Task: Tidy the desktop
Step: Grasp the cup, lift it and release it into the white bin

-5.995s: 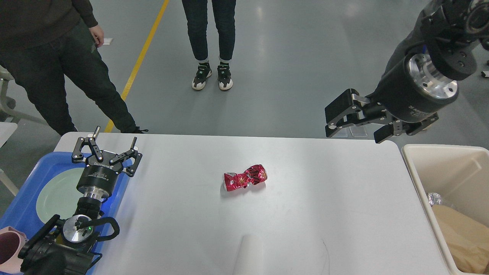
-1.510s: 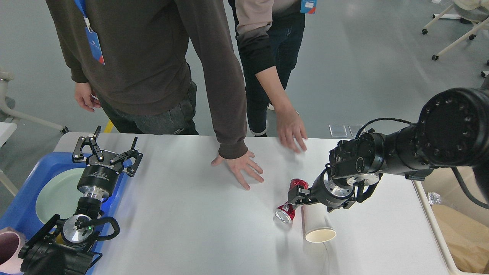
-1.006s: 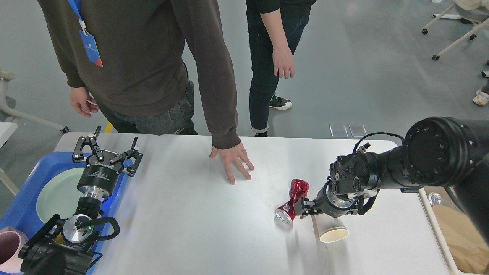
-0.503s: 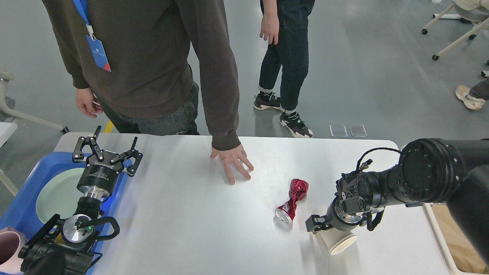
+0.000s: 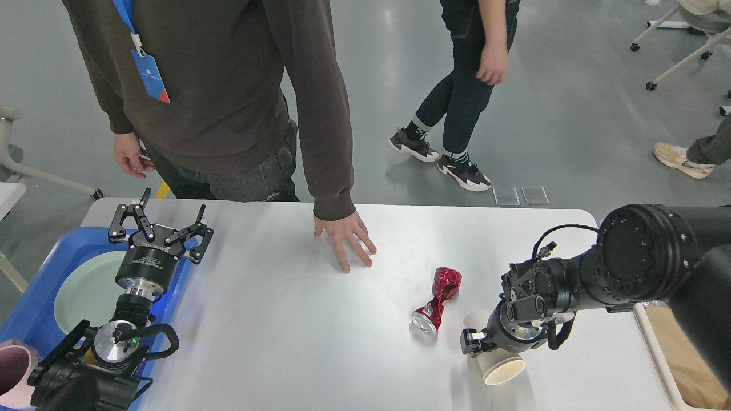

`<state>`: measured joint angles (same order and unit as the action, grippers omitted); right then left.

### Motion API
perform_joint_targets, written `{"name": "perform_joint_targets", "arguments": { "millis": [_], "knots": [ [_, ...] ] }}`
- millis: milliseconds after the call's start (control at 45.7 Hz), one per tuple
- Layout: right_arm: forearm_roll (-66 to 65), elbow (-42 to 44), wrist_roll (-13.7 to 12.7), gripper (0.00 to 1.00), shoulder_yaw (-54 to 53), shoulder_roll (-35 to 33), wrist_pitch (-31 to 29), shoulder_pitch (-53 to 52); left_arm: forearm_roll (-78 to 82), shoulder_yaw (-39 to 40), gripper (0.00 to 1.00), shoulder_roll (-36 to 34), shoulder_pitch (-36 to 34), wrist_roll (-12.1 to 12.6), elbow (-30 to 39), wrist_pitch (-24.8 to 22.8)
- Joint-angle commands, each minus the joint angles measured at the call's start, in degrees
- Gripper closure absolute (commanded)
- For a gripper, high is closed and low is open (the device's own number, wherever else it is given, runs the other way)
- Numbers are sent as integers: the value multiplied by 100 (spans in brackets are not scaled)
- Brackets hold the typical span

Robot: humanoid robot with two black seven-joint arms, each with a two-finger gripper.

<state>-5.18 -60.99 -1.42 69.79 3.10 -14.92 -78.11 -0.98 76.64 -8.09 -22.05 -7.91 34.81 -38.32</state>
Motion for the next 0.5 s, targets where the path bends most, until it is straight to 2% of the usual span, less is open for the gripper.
{"name": "perform_joint_targets", "arguments": {
  "millis": [0, 306, 481],
  "knots": [
    [51, -97, -7, 100, -9, -11, -11, -38, 1, 0, 4, 0, -1, 0, 0, 0],
    [869, -448, -69, 100, -36, -257, -160, -582, 1, 0, 4, 0, -1, 0, 0, 0],
    [1501, -1624, -77, 100, 17, -556, -643, -2162, 1, 0, 4, 0, -1, 0, 0, 0]
  ]
}}
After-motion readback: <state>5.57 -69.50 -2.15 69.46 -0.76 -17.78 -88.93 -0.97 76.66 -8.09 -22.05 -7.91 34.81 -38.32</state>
